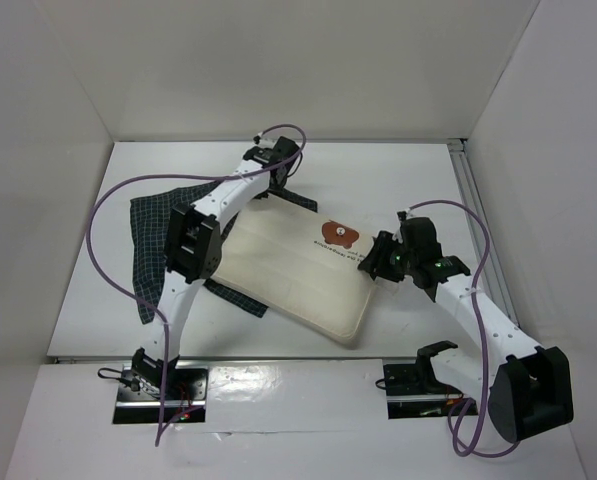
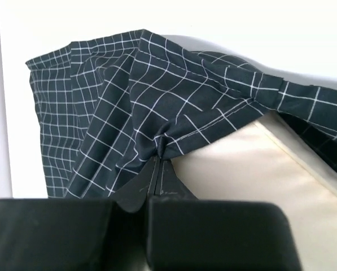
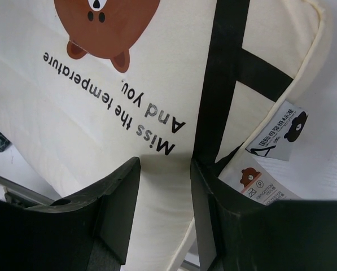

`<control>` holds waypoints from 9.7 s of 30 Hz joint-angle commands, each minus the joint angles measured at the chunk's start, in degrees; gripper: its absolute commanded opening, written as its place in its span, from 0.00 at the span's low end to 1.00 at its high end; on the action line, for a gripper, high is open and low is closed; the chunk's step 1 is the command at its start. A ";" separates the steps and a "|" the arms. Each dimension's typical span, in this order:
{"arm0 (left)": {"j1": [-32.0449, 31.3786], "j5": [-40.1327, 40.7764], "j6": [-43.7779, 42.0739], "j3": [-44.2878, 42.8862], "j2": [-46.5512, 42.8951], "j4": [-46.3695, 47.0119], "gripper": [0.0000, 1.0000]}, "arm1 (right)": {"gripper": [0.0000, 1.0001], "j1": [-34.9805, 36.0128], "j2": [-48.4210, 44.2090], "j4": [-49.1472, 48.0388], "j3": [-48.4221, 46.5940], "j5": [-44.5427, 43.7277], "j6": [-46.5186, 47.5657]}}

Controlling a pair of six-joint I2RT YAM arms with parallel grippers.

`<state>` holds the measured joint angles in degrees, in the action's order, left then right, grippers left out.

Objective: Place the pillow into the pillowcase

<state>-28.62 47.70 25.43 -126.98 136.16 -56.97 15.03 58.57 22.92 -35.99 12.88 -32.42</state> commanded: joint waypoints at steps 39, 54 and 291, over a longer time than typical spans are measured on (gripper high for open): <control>-9.98 -33.39 4.52 4.69 -23.20 -0.33 0.76 | 0.91 15.45 3.39 13.46 -19.81 -10.66 13.08; 5.07 -50.33 20.80 66.14 -60.22 22.59 0.79 | 1.00 55.38 30.11 14.99 -29.58 -43.47 9.92; -6.36 -36.90 23.34 29.51 -33.94 1.60 0.00 | 0.00 11.86 37.02 -16.52 -34.52 10.87 19.25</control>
<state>-36.01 9.08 45.32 -97.08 105.97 -55.48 23.97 108.16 7.22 -73.01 25.56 -11.05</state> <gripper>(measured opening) 0.037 0.007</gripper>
